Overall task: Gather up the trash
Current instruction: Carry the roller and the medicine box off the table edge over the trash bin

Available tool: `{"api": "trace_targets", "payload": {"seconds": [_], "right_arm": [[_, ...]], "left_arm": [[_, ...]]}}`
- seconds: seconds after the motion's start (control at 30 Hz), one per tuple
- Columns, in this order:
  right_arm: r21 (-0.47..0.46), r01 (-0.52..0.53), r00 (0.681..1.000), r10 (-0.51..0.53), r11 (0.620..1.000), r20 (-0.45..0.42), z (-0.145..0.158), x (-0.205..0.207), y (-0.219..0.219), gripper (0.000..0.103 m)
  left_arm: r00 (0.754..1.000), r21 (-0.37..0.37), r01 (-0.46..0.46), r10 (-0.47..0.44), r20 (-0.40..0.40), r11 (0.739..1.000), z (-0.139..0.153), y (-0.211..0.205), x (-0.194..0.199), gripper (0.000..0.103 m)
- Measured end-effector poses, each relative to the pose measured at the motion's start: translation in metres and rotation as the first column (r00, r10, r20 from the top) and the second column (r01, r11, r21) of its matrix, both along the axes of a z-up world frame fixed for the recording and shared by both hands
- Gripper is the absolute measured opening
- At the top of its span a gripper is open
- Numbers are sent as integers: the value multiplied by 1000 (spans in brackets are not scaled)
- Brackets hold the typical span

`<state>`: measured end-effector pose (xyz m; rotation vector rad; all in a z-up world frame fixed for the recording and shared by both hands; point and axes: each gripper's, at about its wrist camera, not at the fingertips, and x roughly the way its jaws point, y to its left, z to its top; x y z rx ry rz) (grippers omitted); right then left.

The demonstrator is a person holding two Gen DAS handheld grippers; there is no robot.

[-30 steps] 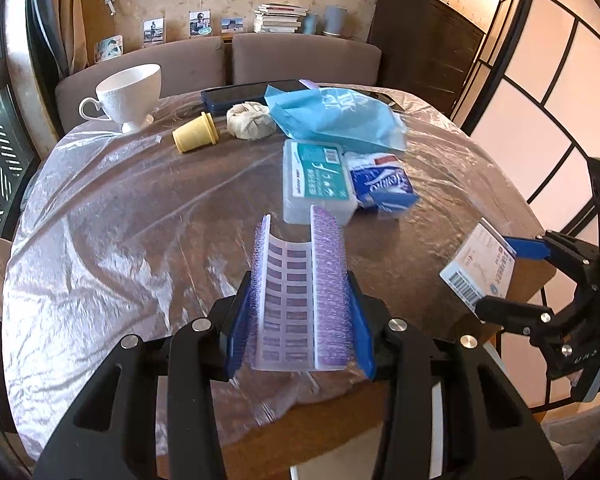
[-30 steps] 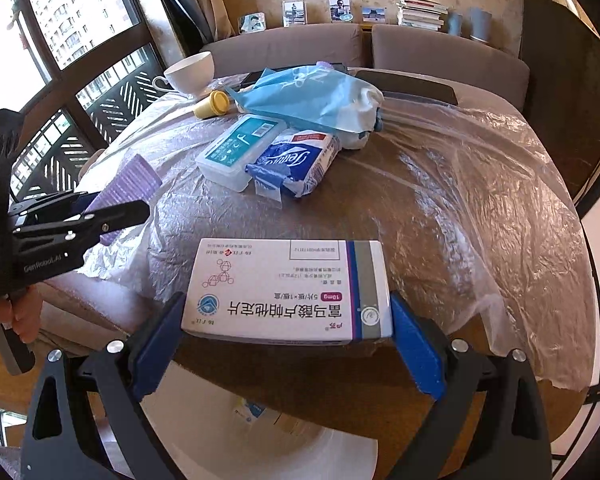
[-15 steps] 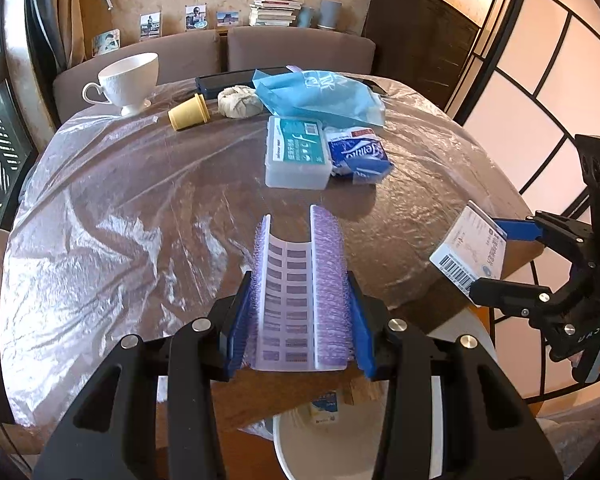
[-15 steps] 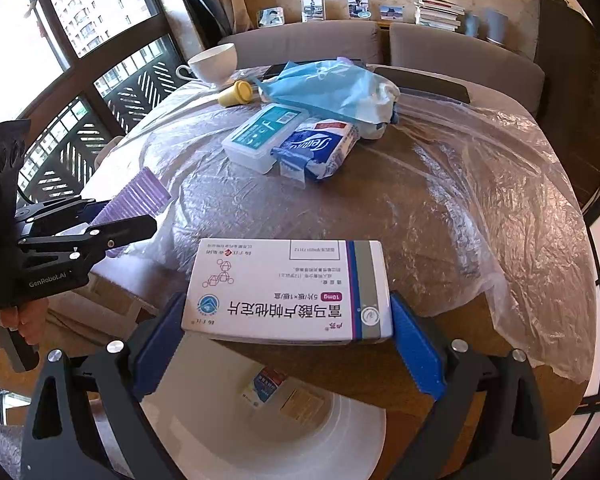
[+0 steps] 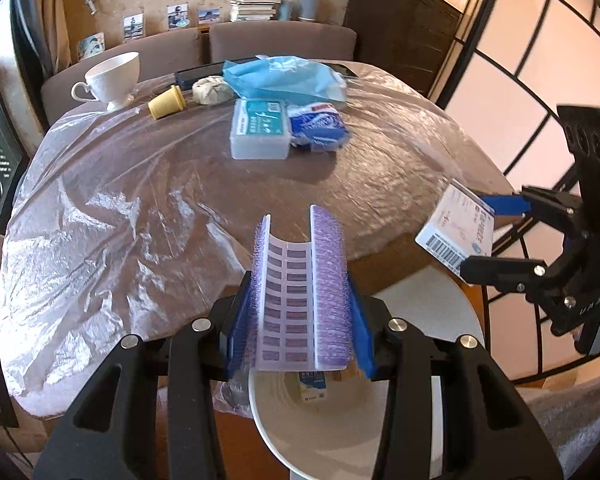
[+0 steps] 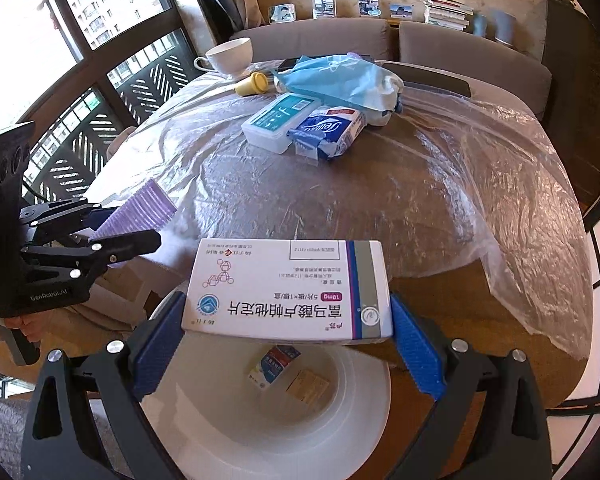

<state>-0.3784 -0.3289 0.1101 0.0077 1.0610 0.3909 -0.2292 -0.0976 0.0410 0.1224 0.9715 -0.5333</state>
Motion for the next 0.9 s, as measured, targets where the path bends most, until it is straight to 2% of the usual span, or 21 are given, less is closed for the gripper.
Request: {"api": "trace_targets", "payload": {"seconds": [0.57,0.9], "right_arm": [[24,-38,998,39,999,-52,-3,-35,5,94],[6,-57,993,57,998,-102,-20,-47,6,94]], "left_arm": [[997,7,65,-64,-48,998,-6,-5,-39,45],[991,30,98,-95,-90,995,-23,-10,-49,45]]}}
